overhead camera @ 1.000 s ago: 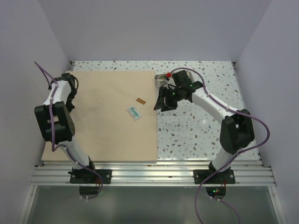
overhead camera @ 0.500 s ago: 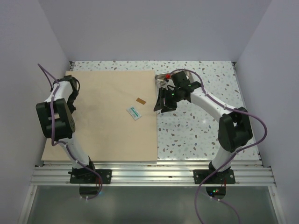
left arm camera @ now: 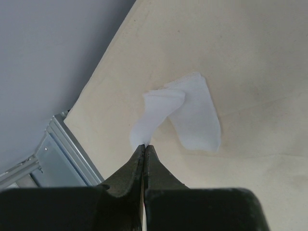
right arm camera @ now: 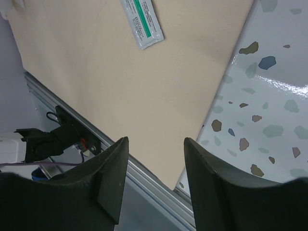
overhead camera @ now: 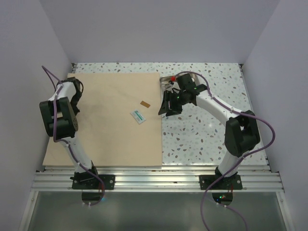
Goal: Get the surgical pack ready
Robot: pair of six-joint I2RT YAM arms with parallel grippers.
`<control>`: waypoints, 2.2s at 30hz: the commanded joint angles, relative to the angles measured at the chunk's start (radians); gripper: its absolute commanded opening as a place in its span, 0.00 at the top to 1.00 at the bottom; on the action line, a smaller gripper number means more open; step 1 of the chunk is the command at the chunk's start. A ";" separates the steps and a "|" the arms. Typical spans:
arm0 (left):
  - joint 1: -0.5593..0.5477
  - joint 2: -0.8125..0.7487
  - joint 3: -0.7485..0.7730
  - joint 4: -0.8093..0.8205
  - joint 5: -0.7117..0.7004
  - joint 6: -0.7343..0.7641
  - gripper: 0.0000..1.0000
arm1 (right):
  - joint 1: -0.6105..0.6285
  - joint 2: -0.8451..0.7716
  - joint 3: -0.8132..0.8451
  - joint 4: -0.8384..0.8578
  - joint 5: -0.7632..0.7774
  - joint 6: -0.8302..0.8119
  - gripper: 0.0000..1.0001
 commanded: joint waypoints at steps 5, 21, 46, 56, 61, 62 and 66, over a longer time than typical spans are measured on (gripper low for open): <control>-0.004 0.012 0.062 0.024 -0.003 -0.026 1.00 | 0.000 0.006 -0.009 0.015 -0.017 -0.006 0.47; -0.003 -0.007 0.140 -0.022 -0.114 -0.003 1.00 | -0.003 0.011 -0.011 0.024 -0.028 -0.002 0.46; -0.012 0.096 0.120 -0.074 -0.115 -0.056 1.00 | -0.015 0.031 -0.012 0.030 -0.045 0.009 0.46; -0.027 0.117 0.131 -0.065 -0.077 -0.055 1.00 | -0.015 0.029 -0.015 0.033 -0.042 0.009 0.46; -0.036 0.130 0.126 -0.042 -0.042 -0.053 1.00 | -0.017 0.026 -0.020 0.035 -0.042 0.009 0.46; -0.038 0.133 0.128 -0.039 -0.037 -0.053 1.00 | -0.017 0.026 -0.020 0.035 -0.040 0.009 0.46; -0.044 0.143 0.129 -0.036 -0.029 -0.050 1.00 | -0.017 0.024 -0.021 0.033 -0.039 0.008 0.46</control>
